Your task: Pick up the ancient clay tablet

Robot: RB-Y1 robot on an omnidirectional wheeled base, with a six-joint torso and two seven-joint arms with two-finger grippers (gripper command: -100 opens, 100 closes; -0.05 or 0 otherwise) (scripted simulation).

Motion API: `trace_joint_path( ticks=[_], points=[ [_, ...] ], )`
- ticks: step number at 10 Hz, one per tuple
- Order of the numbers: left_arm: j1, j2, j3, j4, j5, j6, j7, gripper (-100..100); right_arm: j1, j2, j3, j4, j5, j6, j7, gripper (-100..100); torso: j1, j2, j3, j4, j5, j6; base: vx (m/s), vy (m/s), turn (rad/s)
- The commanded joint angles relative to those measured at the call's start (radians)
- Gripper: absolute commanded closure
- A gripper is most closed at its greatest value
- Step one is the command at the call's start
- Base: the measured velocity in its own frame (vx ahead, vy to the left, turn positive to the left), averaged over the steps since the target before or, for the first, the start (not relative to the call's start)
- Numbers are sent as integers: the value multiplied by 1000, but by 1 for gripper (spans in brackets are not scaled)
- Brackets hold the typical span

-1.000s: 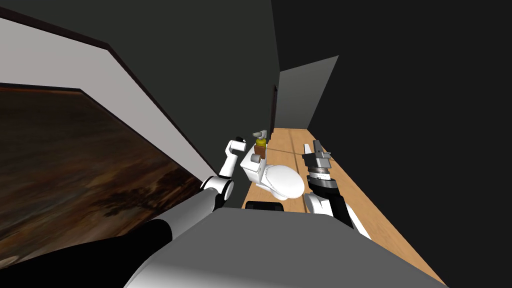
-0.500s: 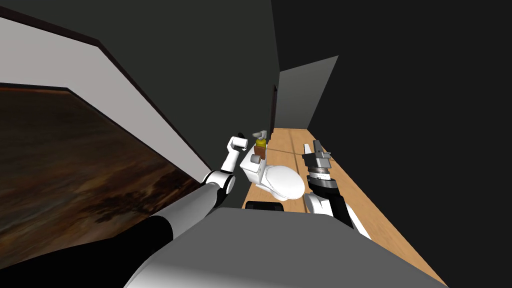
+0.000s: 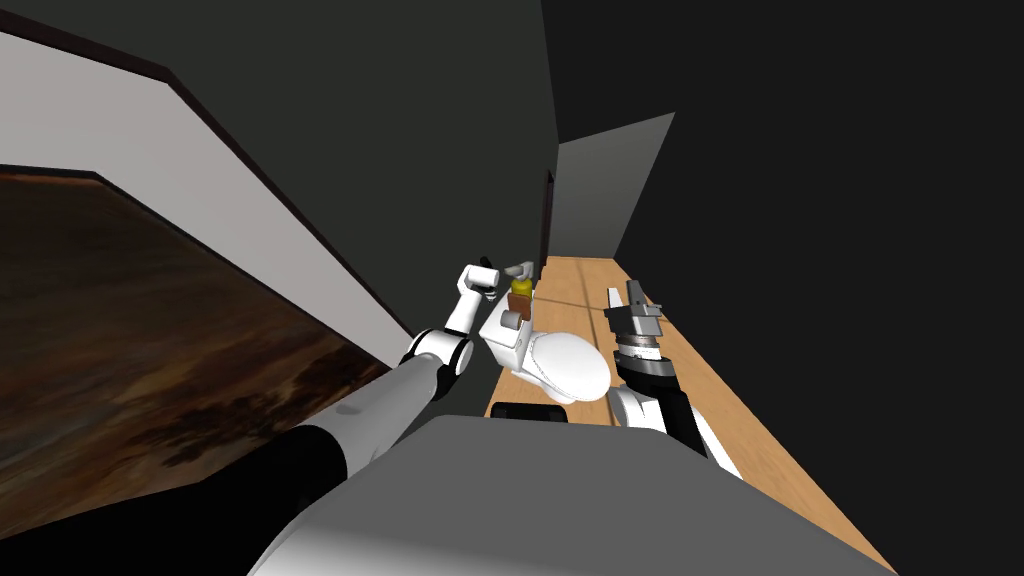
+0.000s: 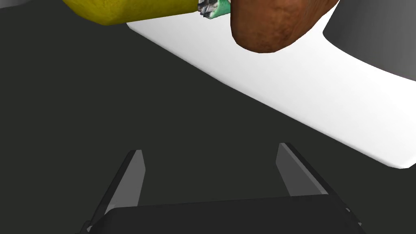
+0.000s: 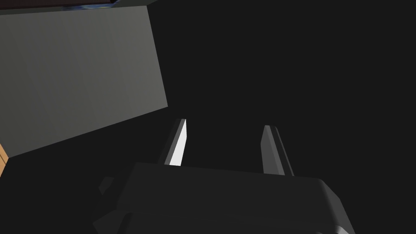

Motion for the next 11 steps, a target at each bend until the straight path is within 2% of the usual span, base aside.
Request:
trace_joint_path(
  ticks=[1, 2, 3, 4, 5, 6, 7, 8, 9, 10, 11],
  points=[
    [-19, -3, -2, 15, 11, 50, 3, -100, 0, 0, 0, 0, 0, 0, 0, 0, 0, 0, 0, 0, 0, 0, 29, 3, -10],
    [-19, -3, -2, 15, 11, 56, 3, -100, 0, 0, 0, 0, 0, 0, 0, 0, 0, 0, 0, 0, 0, 0, 12, 1, 0],
    [-59, -5, -3, 52, 37, 97, 3, -100, 0, 0, 0, 0, 0, 0, 0, 0, 0, 1, 1, 0, 0, 0, 22, 5, -21],
    [-59, -5, -3, 52, 37, 110, 3, -100, 0, 0, 0, 0, 0, 0, 0, 0, 0, 1, 1, 0, 0, 0, 28, 6, -12],
    [-96, -8, -4, 87, 63, 149, 4, -100, 0, 0, 0, 0, 0, 0, 0, 0, 0, 1, 0, 0, 0, 0, 39, 10, -17],
    [-96, -8, -4, 87, 63, 161, 4, -100, 0, 0, 0, 0, 0, 0, 0, 0, 0, 0, 0, 0, 0, 0, 34, 6, -14],
    [-130, -12, -4, 119, 89, 198, 5, -100, 0, 0, 0, 0, 0, 0, 0, 0, 0, 0, 0, 0, 0, 0, 36, 5, -22],
    [-130, -12, -4, 119, 89, 210, 5, -100, 0, 0, 0, 0, 0, 0, 0, 0, 0, 0, 0, 0, 0, 0, 34, 3, -14],
    [-161, -17, -5, 148, 115, 244, 6, -100, 0, 0, 0, 0, 0, 0, 0, 0, 0, 0, 0, 0, 0, 0, 46, 2, -20],
    [-161, -17, -5, 148, 115, 255, 6, -100, 0, 0, 0, 0, 0, 0, 0, 0, 0, 0, 0, 0, 0, 0, 38, 3, -16],
    [-189, -24, -6, 175, 140, 298, 6, -100, 0, 0, 0, 0, 0, 0, 0, 0, 0, 0, 0, 0, 0, 0, 37, 9, -23]
  ],
)
